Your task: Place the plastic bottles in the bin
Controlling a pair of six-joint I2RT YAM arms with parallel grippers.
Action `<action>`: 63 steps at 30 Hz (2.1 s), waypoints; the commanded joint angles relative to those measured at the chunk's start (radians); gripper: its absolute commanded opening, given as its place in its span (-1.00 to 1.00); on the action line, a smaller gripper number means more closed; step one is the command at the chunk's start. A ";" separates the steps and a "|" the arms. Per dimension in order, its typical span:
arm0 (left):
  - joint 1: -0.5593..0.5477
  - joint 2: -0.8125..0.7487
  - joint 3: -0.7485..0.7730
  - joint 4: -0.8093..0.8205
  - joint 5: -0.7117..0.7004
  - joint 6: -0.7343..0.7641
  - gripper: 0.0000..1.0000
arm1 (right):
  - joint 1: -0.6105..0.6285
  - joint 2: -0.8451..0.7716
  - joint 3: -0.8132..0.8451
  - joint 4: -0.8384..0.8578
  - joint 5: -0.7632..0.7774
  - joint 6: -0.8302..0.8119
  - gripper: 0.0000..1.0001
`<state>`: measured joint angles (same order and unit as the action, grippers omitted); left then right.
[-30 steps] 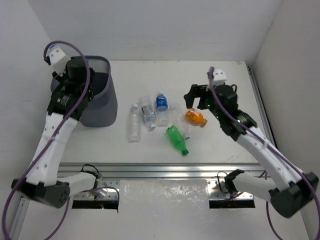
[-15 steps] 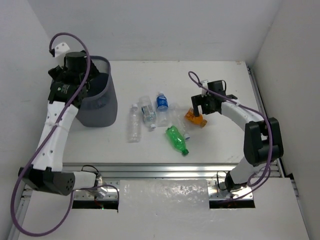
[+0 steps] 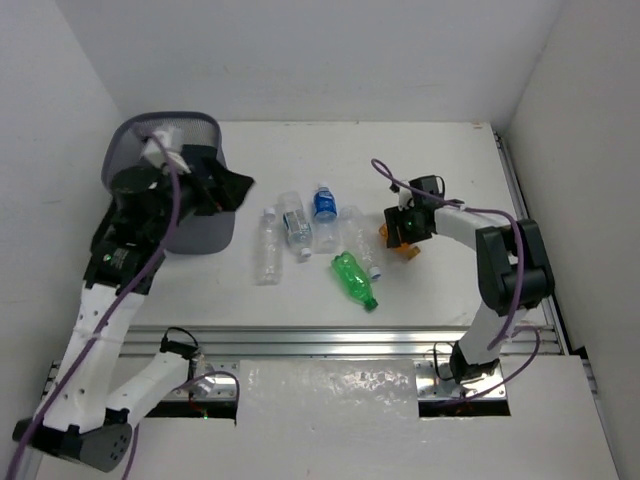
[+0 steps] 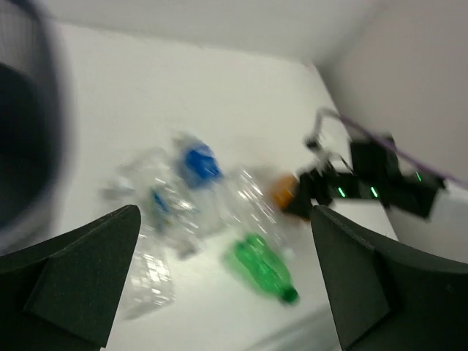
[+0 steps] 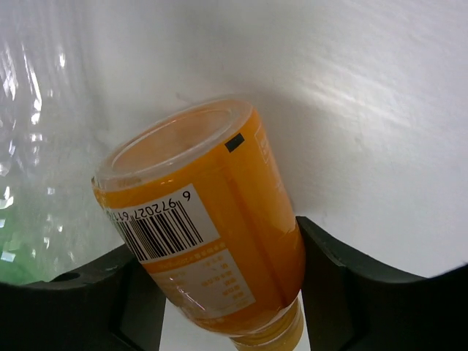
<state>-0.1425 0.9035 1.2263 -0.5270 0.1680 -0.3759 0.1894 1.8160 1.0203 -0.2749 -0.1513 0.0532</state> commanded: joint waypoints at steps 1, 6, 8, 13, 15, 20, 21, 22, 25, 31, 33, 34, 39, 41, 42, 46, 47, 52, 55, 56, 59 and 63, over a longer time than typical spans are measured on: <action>-0.129 0.021 -0.100 0.211 0.304 -0.035 0.99 | -0.002 -0.197 -0.089 0.065 0.111 0.082 -0.62; -0.301 0.067 -0.218 0.450 0.425 -0.119 0.99 | -0.004 -0.699 -0.360 0.435 -0.562 0.242 -0.74; -0.331 0.072 -0.252 0.521 0.452 -0.149 0.99 | 0.021 -0.820 -0.498 0.752 -0.843 0.441 -0.81; -0.422 0.112 -0.278 0.726 0.492 -0.181 0.99 | 0.155 -0.903 -0.511 0.829 -0.901 0.547 -0.83; -0.465 0.133 -0.263 0.717 0.452 -0.164 0.99 | 0.180 -0.916 -0.487 0.836 -0.918 0.559 -0.80; -0.517 0.149 -0.274 0.720 0.464 -0.147 0.97 | 0.205 -0.896 -0.445 0.914 -0.956 0.652 -0.77; -0.522 0.150 -0.274 0.711 0.473 -0.133 0.95 | 0.205 -0.887 -0.433 0.910 -0.953 0.662 -0.76; -0.526 0.150 -0.274 0.699 0.481 -0.124 0.95 | 0.203 -0.880 -0.419 0.890 -0.950 0.660 -0.76; -0.548 0.138 -0.292 0.705 0.507 -0.094 0.93 | 0.208 -0.851 -0.367 0.829 -0.935 0.657 -0.75; -0.588 0.126 -0.286 0.745 0.505 -0.060 0.85 | 0.252 -0.813 -0.307 0.757 -0.916 0.634 -0.73; -0.595 0.135 -0.280 0.765 0.505 -0.055 0.77 | 0.269 -0.810 -0.296 0.756 -0.923 0.628 -0.70; -0.603 0.140 -0.277 0.777 0.502 -0.054 0.69 | 0.274 -0.804 -0.289 0.760 -0.936 0.629 -0.70; -0.612 0.156 -0.261 0.789 0.478 -0.049 0.29 | 0.294 -0.805 -0.284 0.760 -0.953 0.623 -0.68; -0.615 0.158 -0.260 0.794 0.469 -0.047 -0.27 | 0.295 -0.805 -0.285 0.755 -0.958 0.620 -0.66; -0.618 0.158 -0.257 0.794 0.461 -0.047 -0.44 | 0.300 -0.804 -0.290 0.761 -0.961 0.623 -0.59; -0.620 0.158 -0.243 0.777 0.418 -0.051 -1.00 | 0.300 -0.817 -0.339 0.824 -0.958 0.652 0.69; -0.621 0.150 -0.238 0.766 0.350 -0.055 -1.00 | 0.300 -0.823 -0.344 0.801 -0.952 0.642 0.98; -0.620 0.083 -0.135 0.534 -0.105 -0.049 -1.00 | 0.292 -0.906 -0.321 0.388 -0.591 0.432 0.98; -0.618 0.066 -0.023 0.342 -0.325 -0.049 -1.00 | 0.289 -0.955 -0.350 0.241 -0.340 0.347 0.98; -0.618 0.072 0.023 0.273 -0.537 -0.076 -1.00 | 0.286 -0.962 -0.356 0.200 -0.277 0.335 0.98; -0.589 0.130 0.201 0.026 -0.933 -0.109 -1.00 | 0.285 -0.942 -0.361 0.135 -0.079 0.326 0.98; -0.117 0.248 0.381 -0.165 -0.727 -0.093 -1.00 | 0.285 -0.789 -0.303 0.068 0.084 0.303 0.98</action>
<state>-0.5316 1.0985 1.5349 -0.4862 -0.4660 -0.4618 0.4793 0.9401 0.6720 -0.1081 -0.2855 0.4110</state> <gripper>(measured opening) 0.565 0.986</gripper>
